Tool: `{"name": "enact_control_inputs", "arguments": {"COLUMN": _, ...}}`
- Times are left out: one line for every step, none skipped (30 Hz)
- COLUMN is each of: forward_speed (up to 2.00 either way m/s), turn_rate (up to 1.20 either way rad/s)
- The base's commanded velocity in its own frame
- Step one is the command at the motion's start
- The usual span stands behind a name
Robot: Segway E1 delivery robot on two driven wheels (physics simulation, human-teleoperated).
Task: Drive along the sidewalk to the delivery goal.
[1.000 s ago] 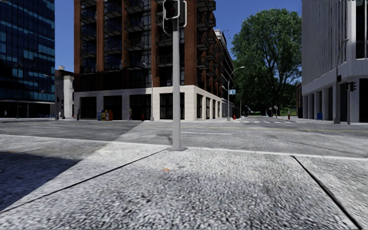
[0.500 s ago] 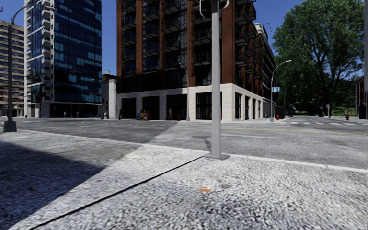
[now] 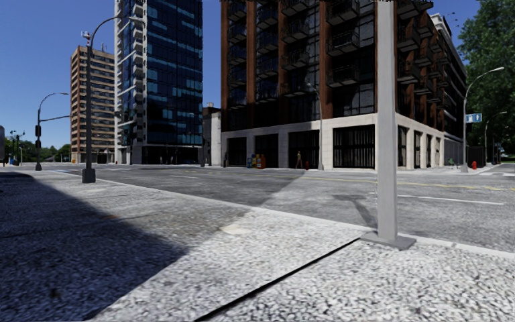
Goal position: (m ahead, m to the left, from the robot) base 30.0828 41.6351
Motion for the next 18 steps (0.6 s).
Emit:
{"name": "enact_control_inputs", "arguments": {"forward_speed": 1.44, "turn_rate": 0.54}}
{"name": "enact_control_inputs", "arguments": {"forward_speed": 1.44, "turn_rate": 0.54}}
{"name": "enact_control_inputs", "arguments": {"forward_speed": 1.44, "turn_rate": 0.54}}
{"name": "enact_control_inputs", "arguments": {"forward_speed": 1.45, "turn_rate": 0.54}}
{"name": "enact_control_inputs", "arguments": {"forward_speed": 1.45, "turn_rate": 0.54}}
{"name": "enact_control_inputs", "arguments": {"forward_speed": 1.45, "turn_rate": 0.54}}
{"name": "enact_control_inputs", "arguments": {"forward_speed": 1.45, "turn_rate": 0.54}}
{"name": "enact_control_inputs", "arguments": {"forward_speed": 1.45, "turn_rate": 0.54}}
{"name": "enact_control_inputs", "arguments": {"forward_speed": 1.46, "turn_rate": 0.54}}
{"name": "enact_control_inputs", "arguments": {"forward_speed": 1.46, "turn_rate": 0.54}}
{"name": "enact_control_inputs", "arguments": {"forward_speed": 1.46, "turn_rate": 0.54}}
{"name": "enact_control_inputs", "arguments": {"forward_speed": 1.46, "turn_rate": 0.54}}
{"name": "enact_control_inputs", "arguments": {"forward_speed": 1.46, "turn_rate": 0.54}}
{"name": "enact_control_inputs", "arguments": {"forward_speed": 1.46, "turn_rate": 0.54}}
{"name": "enact_control_inputs", "arguments": {"forward_speed": 1.47, "turn_rate": 0.54}}
{"name": "enact_control_inputs", "arguments": {"forward_speed": 1.47, "turn_rate": 0.54}}
{"name": "enact_control_inputs", "arguments": {"forward_speed": 1.47, "turn_rate": 0.54}}
{"name": "enact_control_inputs", "arguments": {"forward_speed": 1.47, "turn_rate": 0.54}}
